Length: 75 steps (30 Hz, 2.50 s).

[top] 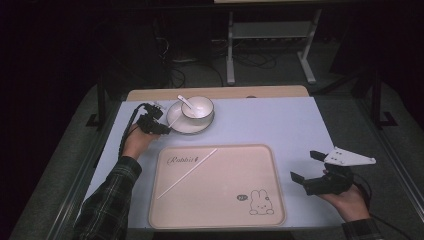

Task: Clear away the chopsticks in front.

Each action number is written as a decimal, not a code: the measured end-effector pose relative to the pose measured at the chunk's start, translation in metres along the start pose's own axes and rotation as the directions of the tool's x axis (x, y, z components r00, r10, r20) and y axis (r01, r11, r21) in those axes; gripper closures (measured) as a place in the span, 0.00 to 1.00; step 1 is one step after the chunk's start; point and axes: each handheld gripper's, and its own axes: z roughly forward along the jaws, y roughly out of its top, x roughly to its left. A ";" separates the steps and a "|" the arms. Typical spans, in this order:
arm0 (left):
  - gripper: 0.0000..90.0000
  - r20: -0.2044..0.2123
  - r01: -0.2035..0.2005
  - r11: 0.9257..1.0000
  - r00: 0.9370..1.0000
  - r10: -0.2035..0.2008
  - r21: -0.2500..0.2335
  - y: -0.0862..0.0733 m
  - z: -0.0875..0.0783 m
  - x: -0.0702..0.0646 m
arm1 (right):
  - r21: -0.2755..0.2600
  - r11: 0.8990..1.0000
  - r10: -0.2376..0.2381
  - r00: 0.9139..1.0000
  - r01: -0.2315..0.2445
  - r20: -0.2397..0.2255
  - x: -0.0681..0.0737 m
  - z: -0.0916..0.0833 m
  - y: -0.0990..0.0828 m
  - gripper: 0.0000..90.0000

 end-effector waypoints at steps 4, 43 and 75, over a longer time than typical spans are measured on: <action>0.89 -0.017 0.007 1.000 1.000 -0.007 0.018 0.001 0.005 -0.001 | -0.002 1.000 0.001 1.000 -0.001 0.002 -0.001 -0.001 0.000 0.00; 0.96 0.016 0.097 0.990 0.995 -0.096 -0.106 -0.089 -0.106 -0.013 | 0.000 1.000 -0.002 1.000 0.002 0.007 0.001 0.000 0.000 0.00; 0.96 0.142 0.001 0.991 0.990 0.018 -0.136 -0.114 -0.102 -0.118 | 0.003 1.000 -0.008 1.000 0.008 0.005 0.003 0.000 0.001 0.00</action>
